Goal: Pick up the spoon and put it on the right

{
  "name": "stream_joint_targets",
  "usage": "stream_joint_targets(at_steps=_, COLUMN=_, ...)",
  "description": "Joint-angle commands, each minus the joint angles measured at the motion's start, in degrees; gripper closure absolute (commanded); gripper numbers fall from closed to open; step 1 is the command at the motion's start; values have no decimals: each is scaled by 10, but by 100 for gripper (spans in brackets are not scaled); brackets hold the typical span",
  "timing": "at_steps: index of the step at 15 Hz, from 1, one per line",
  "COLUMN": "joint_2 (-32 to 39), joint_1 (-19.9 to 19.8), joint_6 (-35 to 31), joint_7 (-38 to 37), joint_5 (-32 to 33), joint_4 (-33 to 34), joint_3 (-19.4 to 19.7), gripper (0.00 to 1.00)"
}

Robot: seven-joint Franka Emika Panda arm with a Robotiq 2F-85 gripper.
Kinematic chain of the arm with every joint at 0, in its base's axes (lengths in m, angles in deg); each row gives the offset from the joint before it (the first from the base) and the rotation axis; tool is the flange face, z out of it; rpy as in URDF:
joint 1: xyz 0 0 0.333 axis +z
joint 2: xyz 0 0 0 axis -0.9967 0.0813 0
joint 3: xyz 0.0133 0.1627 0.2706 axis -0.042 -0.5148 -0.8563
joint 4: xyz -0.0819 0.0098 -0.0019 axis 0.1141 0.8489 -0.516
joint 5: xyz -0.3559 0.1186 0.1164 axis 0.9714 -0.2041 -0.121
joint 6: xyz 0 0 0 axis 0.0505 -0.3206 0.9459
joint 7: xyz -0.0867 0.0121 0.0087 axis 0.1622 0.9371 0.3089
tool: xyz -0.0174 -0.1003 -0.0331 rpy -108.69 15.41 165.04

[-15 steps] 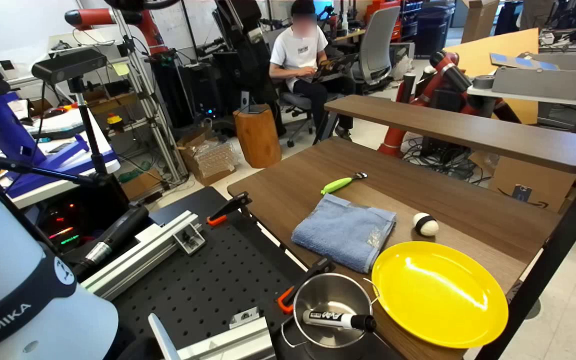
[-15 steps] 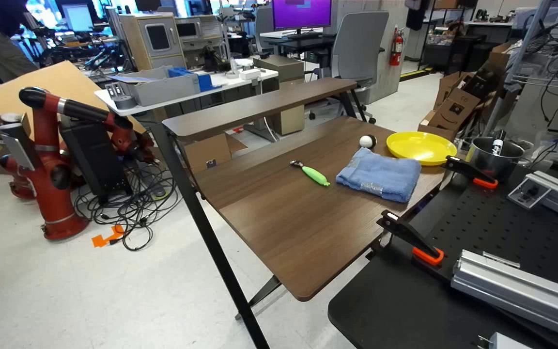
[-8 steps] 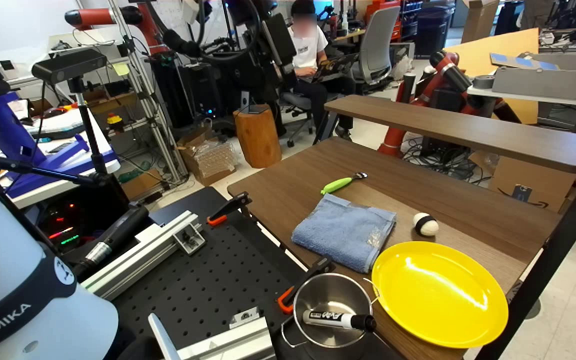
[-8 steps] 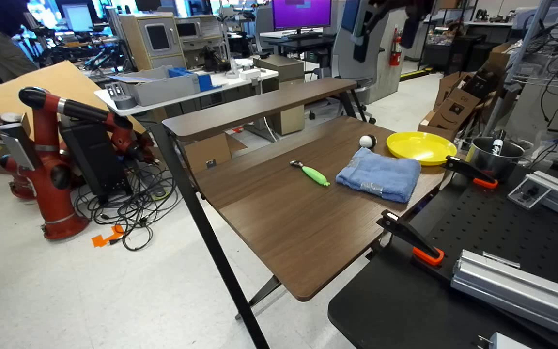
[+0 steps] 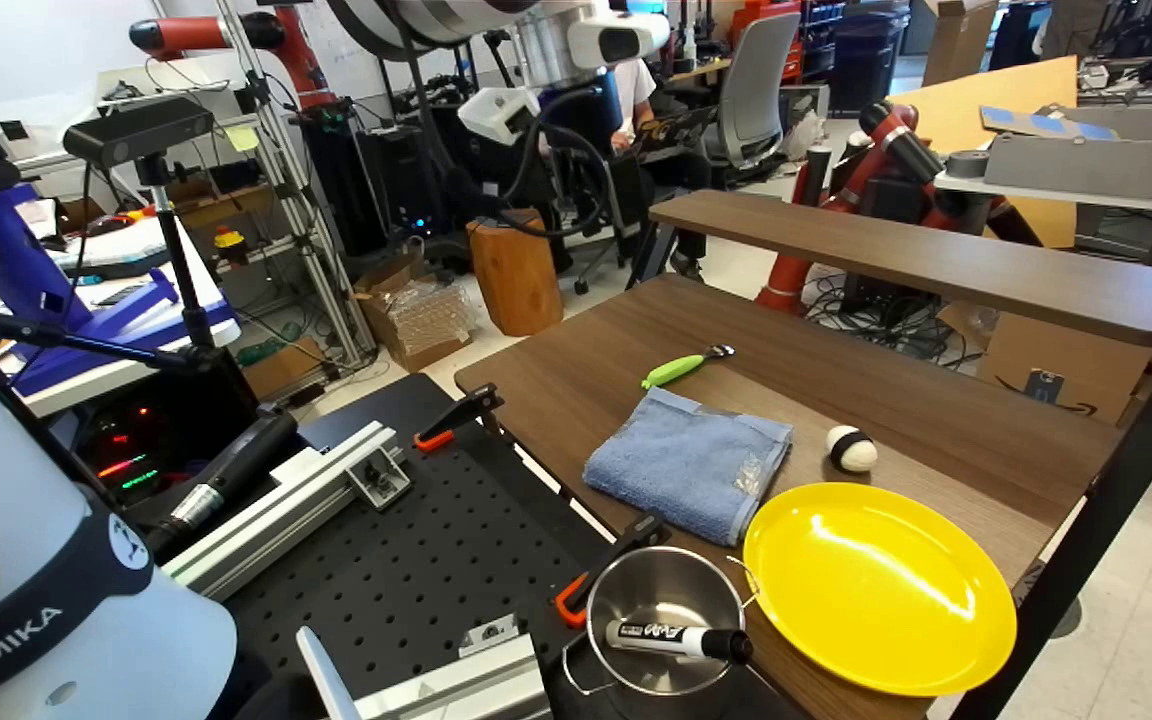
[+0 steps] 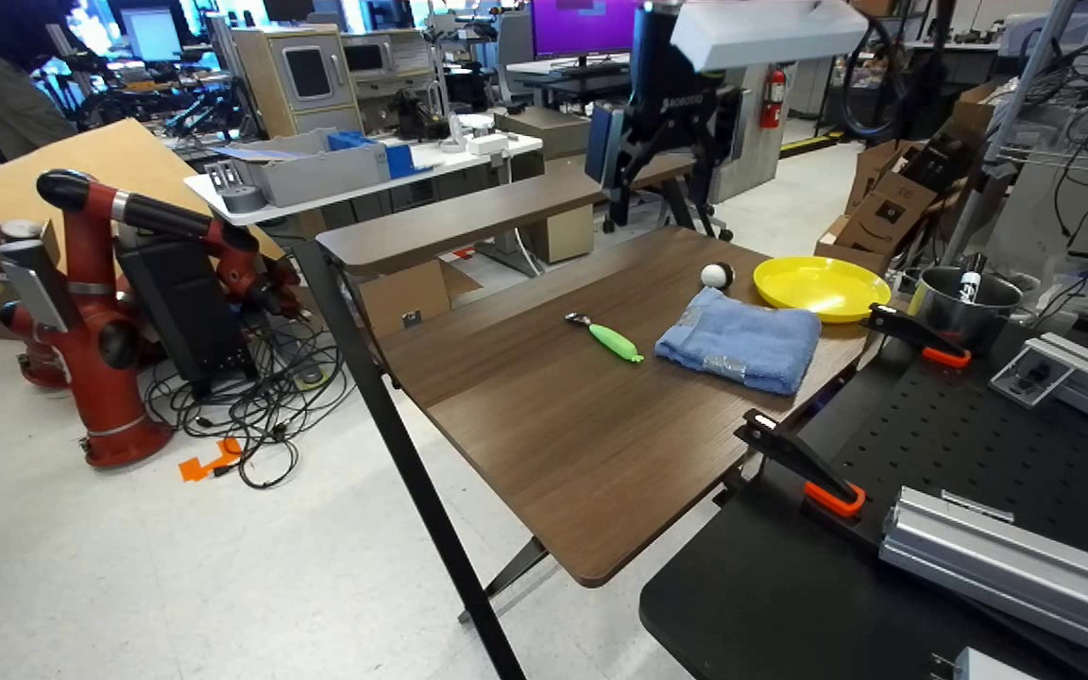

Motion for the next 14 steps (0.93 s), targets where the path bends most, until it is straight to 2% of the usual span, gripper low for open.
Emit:
stream_joint_targets(at_steps=1, joint_2=82, joint_1=54, joint_6=-29, joint_7=-21, joint_5=15, joint_4=59, joint_3=59, gripper=0)
stream_joint_targets(at_steps=7, joint_2=201, joint_1=116, joint_6=-26, joint_7=-14, joint_5=-16, joint_4=159, joint_3=122, gripper=0)
stream_joint_targets(at_steps=14, joint_2=307, joint_1=138, joint_6=-3, joint_7=-1, joint_5=-58, joint_4=246, joint_3=156, gripper=0)
